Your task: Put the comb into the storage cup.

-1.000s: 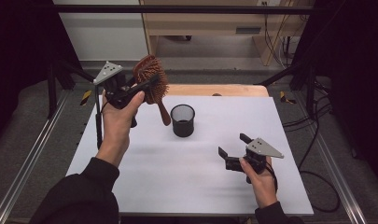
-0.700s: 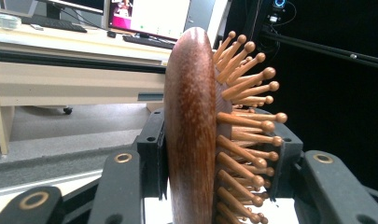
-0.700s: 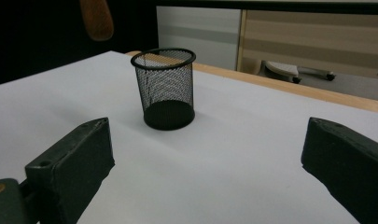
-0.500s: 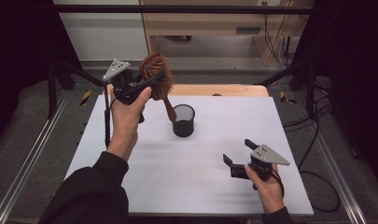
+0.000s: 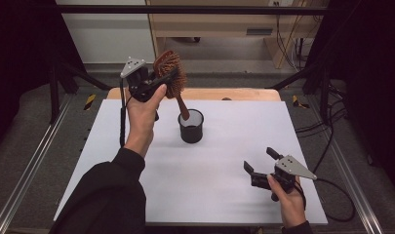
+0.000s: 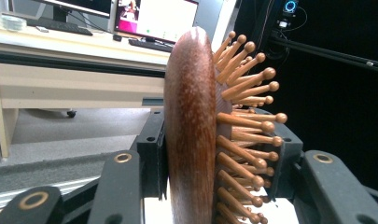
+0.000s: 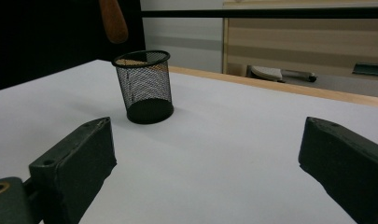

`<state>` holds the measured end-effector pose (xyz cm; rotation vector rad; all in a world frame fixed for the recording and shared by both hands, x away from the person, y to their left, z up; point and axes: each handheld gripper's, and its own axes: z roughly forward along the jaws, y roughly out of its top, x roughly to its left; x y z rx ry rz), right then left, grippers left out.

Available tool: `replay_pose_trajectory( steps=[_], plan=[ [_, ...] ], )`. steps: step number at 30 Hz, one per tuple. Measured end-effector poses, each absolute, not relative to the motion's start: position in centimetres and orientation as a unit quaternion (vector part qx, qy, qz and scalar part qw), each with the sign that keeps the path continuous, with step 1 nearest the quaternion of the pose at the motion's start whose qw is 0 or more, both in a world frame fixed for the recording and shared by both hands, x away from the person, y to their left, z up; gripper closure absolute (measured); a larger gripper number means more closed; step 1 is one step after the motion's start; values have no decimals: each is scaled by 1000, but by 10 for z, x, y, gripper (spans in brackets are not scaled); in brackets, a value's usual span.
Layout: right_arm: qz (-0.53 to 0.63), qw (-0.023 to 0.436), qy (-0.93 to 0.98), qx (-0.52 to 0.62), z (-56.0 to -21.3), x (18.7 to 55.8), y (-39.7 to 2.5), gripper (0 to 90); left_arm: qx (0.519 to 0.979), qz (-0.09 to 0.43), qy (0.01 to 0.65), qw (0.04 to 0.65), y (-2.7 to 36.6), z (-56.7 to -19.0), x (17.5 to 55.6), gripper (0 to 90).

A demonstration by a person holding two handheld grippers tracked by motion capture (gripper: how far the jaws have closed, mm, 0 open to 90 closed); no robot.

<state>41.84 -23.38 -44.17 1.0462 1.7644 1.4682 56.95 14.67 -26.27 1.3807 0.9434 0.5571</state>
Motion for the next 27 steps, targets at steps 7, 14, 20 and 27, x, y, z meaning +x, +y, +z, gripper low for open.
replay_pose_trajectory(
  steps=[7,14,20,27],
  plan=[
    [551,315,660,402,-443,419,-237,41,604,244,416,635,143,-266,574,513],
    [547,319,664,398,-446,422,-232,41,606,241,415,634,139,-268,577,513],
    [545,315,673,389,-448,423,-228,44,608,242,415,632,137,-271,580,512],
    [541,319,680,379,-449,422,-224,42,610,246,415,629,136,-273,582,511]
  ],
)
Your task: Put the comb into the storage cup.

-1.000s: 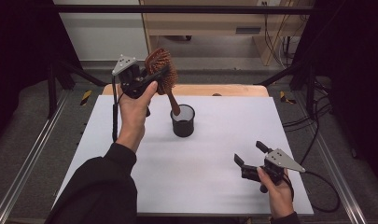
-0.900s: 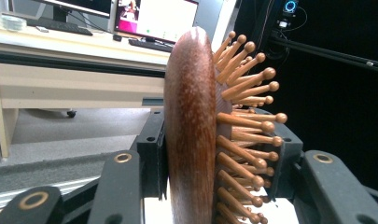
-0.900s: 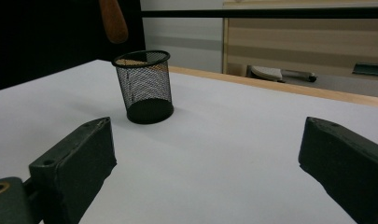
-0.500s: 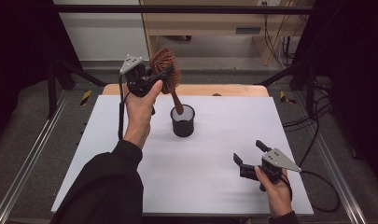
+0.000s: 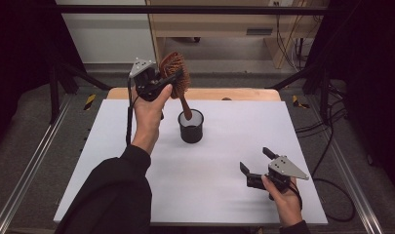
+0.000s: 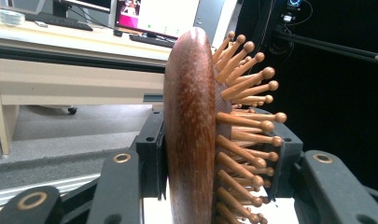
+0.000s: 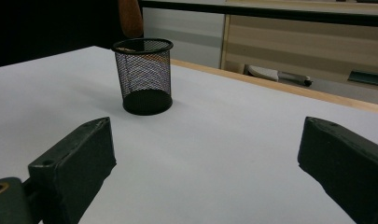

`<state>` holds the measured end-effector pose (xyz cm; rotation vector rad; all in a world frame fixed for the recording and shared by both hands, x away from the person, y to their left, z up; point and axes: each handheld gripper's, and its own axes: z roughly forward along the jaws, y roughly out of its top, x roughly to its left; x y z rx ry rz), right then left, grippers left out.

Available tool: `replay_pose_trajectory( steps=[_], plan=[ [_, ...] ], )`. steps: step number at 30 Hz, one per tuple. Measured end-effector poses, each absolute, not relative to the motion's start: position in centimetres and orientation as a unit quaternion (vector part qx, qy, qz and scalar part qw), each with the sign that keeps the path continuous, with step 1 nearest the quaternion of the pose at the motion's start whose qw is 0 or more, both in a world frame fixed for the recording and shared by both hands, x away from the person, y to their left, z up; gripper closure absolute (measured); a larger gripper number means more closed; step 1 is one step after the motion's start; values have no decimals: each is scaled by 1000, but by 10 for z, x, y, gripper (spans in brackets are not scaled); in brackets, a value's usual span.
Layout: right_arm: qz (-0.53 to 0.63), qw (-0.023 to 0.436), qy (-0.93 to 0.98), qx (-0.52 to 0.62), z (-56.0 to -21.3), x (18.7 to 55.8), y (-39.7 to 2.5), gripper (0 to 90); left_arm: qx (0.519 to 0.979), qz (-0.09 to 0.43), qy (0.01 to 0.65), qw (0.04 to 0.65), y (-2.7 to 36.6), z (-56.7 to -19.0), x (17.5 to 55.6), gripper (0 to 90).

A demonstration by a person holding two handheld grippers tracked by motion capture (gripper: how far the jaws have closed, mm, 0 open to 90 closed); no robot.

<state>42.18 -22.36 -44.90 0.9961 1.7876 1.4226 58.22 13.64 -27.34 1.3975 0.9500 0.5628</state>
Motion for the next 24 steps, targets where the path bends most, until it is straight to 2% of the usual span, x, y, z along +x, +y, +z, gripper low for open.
replay_pose_trajectory(
  steps=[7,24],
  plan=[
    [539,326,677,381,-449,423,-225,42,605,249,417,631,136,-275,585,512],
    [540,324,677,382,-449,420,-226,39,624,258,405,616,124,-284,589,511]
  ],
)
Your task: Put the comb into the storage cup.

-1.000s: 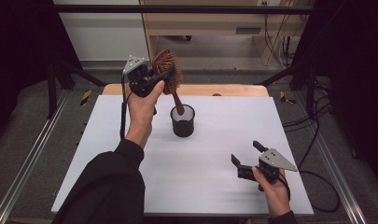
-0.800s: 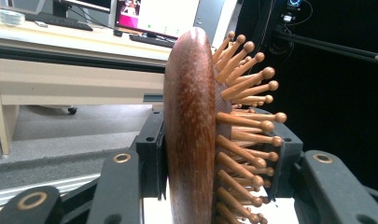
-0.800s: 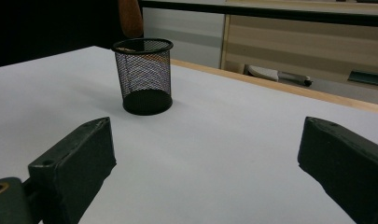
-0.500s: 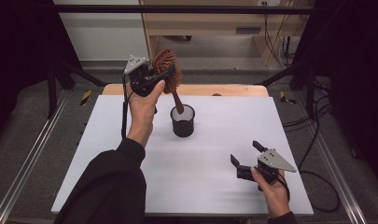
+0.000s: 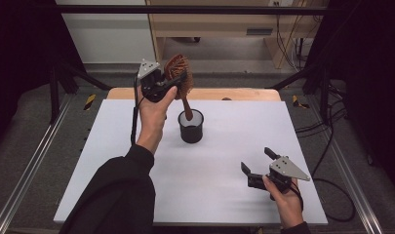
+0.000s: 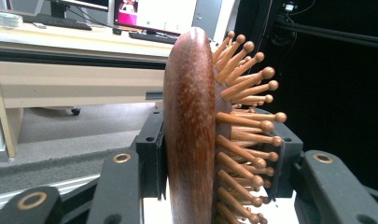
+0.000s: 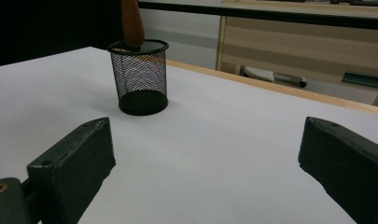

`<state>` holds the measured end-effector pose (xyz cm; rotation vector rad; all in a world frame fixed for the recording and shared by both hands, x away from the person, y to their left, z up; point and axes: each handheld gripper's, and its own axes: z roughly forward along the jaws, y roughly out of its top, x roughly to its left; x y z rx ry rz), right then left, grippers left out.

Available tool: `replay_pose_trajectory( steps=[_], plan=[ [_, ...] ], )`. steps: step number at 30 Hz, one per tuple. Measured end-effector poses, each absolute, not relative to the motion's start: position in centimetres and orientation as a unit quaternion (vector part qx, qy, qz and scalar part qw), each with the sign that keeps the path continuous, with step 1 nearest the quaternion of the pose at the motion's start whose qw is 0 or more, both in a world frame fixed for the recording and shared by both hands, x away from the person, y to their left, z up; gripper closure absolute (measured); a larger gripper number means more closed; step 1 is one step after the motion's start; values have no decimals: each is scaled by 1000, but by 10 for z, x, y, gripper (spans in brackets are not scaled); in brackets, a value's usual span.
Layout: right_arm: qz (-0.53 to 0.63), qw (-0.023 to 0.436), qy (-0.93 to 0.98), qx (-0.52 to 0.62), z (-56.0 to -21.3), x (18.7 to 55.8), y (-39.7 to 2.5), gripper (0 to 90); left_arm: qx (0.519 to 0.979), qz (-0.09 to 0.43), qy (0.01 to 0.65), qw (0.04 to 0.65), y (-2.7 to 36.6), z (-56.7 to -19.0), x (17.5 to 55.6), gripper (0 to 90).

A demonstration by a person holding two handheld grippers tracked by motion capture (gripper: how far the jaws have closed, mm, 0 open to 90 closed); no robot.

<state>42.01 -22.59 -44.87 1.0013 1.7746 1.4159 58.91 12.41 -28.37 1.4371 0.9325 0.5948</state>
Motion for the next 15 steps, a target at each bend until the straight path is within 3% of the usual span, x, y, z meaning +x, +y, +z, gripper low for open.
replay_pose_trajectory(
  steps=[15],
  plan=[
    [538,325,682,374,-449,420,-224,40,625,256,414,610,124,-298,592,510]
  ],
)
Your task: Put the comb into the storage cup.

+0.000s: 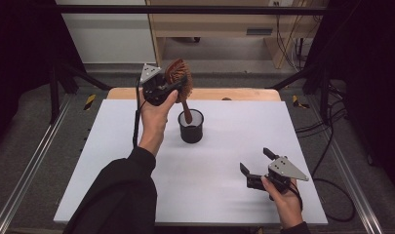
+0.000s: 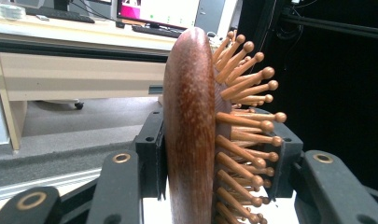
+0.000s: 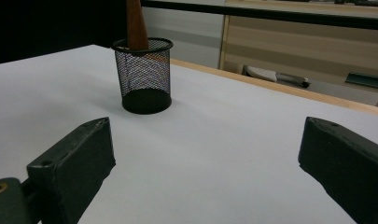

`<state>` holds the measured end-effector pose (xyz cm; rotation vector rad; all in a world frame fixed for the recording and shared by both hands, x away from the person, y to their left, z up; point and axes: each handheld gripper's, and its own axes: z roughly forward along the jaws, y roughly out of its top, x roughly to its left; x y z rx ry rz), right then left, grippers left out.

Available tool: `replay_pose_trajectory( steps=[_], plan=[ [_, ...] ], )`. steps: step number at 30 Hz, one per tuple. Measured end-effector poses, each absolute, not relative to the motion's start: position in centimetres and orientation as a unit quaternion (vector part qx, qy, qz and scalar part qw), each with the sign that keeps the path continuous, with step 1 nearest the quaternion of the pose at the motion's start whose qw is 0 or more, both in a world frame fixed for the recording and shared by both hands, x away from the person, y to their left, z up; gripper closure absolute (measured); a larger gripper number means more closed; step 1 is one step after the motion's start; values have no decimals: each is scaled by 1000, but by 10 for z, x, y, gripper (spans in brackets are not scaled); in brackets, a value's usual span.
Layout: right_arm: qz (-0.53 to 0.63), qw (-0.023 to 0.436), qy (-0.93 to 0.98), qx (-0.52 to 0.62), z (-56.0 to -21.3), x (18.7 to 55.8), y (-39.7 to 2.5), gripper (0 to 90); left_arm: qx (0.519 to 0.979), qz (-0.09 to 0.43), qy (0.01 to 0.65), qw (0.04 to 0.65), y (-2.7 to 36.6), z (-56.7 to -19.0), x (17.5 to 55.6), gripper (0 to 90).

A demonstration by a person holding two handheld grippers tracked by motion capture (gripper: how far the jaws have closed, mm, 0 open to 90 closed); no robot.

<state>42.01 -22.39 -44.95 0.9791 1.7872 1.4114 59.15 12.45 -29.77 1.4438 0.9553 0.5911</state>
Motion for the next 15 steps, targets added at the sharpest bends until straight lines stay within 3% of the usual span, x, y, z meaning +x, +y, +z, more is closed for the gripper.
replay_pose_trajectory(
  steps=[15],
  plan=[
    [541,325,681,372,-449,420,-224,40,632,254,409,608,119,-301,592,509]
  ],
)
